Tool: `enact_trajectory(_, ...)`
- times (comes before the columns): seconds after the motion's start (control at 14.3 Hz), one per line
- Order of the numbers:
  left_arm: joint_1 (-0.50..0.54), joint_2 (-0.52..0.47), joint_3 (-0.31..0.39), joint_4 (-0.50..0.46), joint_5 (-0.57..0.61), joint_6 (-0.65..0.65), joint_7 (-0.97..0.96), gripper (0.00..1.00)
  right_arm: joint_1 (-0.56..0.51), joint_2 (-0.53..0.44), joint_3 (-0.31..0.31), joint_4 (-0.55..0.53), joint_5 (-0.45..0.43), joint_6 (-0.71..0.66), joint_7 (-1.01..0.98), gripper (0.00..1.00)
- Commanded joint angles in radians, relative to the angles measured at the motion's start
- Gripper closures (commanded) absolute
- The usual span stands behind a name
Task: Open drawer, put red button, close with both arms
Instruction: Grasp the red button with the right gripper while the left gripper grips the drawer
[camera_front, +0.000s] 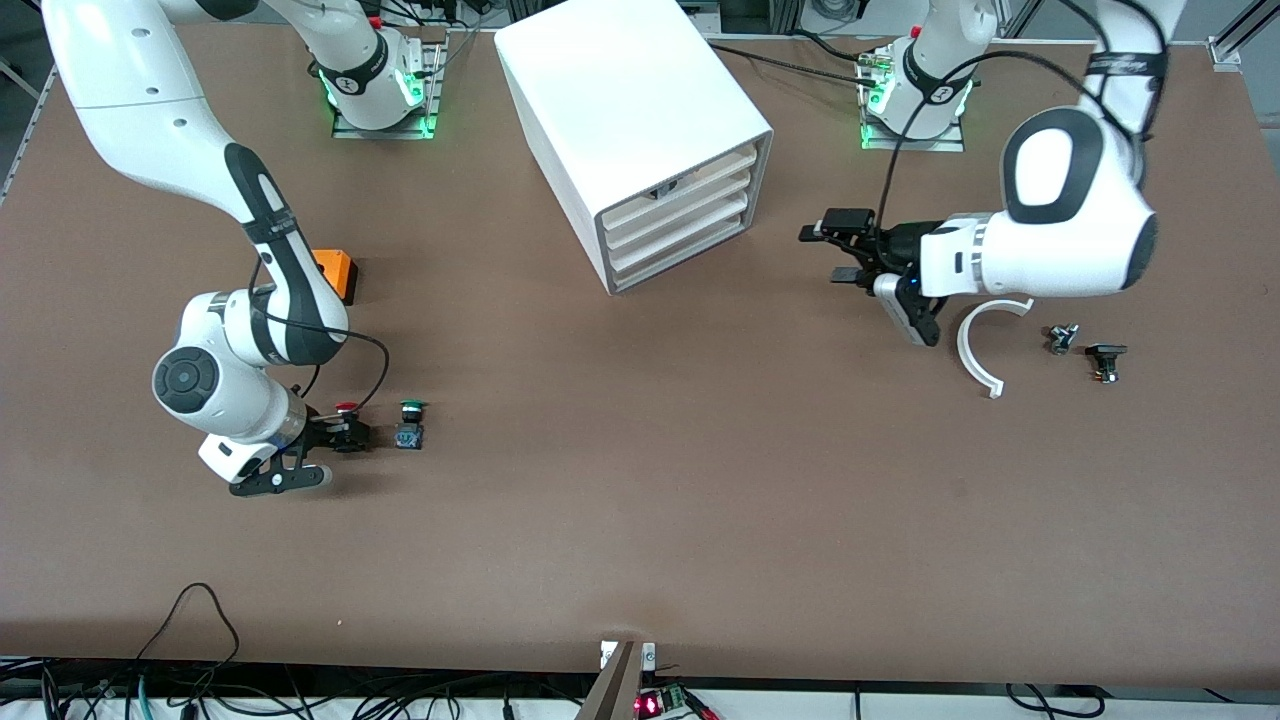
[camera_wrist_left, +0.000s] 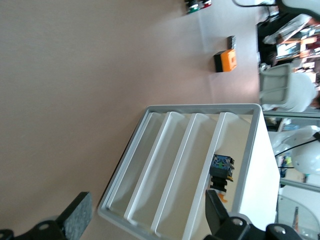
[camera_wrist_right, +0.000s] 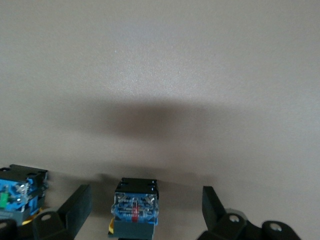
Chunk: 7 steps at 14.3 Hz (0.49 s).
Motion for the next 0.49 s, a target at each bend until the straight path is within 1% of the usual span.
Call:
enact_trajectory(0.0, 0.003, -0.018, -0.037, -0.12, -0.136, 0.088, 0.113, 0.0, -0.016, -0.003, 0.015, -0.029, 0.009, 0.017, 0.002, 0.06)
enact_trajectory(0.14, 0.005, 0.003, -0.085, -0.168, -0.223, 0.115, 0.15, 0.0, -0.015, -0.003, 0.017, -0.041, 0.016, 0.015, 0.002, 0.13)
enact_trajectory(0.21, 0.003, 0.023, -0.097, -0.176, -0.256, 0.116, 0.167, 0.0, -0.012, -0.005, 0.018, -0.041, 0.03, 0.011, 0.002, 0.18)
enact_trajectory(0.42, 0.005, 0.055, -0.106, -0.202, -0.287, 0.115, 0.216, 0.01, -0.012, -0.005, 0.018, -0.041, 0.035, 0.009, 0.002, 0.32)
